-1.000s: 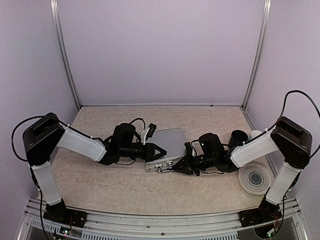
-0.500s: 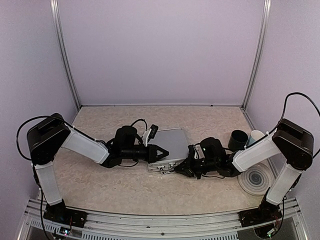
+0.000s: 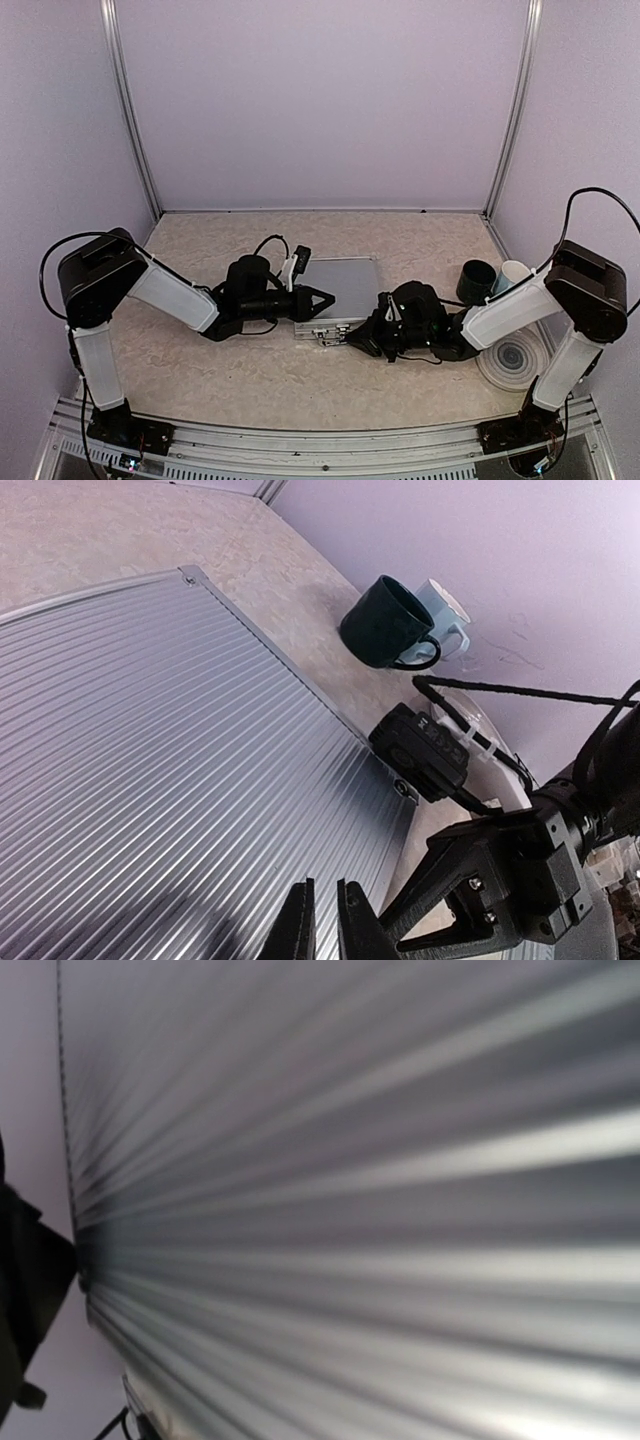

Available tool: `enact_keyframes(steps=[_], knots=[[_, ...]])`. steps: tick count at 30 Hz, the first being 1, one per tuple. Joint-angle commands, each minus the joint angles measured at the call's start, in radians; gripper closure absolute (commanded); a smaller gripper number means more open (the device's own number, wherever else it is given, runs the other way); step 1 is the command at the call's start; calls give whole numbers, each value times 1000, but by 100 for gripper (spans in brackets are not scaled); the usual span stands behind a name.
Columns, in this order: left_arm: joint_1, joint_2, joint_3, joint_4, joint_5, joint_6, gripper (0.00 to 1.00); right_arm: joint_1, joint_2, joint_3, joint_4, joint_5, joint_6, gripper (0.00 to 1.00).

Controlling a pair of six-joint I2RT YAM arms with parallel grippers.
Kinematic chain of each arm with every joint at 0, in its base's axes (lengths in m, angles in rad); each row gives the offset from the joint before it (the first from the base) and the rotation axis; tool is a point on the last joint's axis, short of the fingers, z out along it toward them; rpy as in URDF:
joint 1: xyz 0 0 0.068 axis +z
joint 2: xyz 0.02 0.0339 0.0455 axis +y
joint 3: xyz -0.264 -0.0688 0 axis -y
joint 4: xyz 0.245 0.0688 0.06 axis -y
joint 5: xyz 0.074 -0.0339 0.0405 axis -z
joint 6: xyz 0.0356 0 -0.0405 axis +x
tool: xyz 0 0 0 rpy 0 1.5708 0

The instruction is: Pack up texas hold em set

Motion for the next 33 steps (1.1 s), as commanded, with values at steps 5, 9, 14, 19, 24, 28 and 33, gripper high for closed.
enact_keyframes(steps=[5, 9, 14, 19, 24, 28, 33], knots=[[-69, 132, -42, -201, 29, -29, 96, 84, -66, 108, 421, -39, 333, 100], [-69, 142, -35, -202, 24, -36, 100, 104, -55, 57, 411, -40, 318, 100], [-69, 140, -33, -214, 20, -29, 100, 129, -34, -50, 457, -27, 345, 100], [-69, 140, -30, -213, 23, -31, 100, 135, -45, 3, 346, -54, 254, 98], [-69, 136, -14, -215, 44, -38, 100, 135, 24, -15, 323, -66, 222, 96], [-69, 103, -23, -231, 33, -31, 100, 136, 82, -44, 412, -89, 256, 82], [-69, 67, -32, -241, 24, -26, 100, 152, -5, 55, 197, -97, 107, 39]])
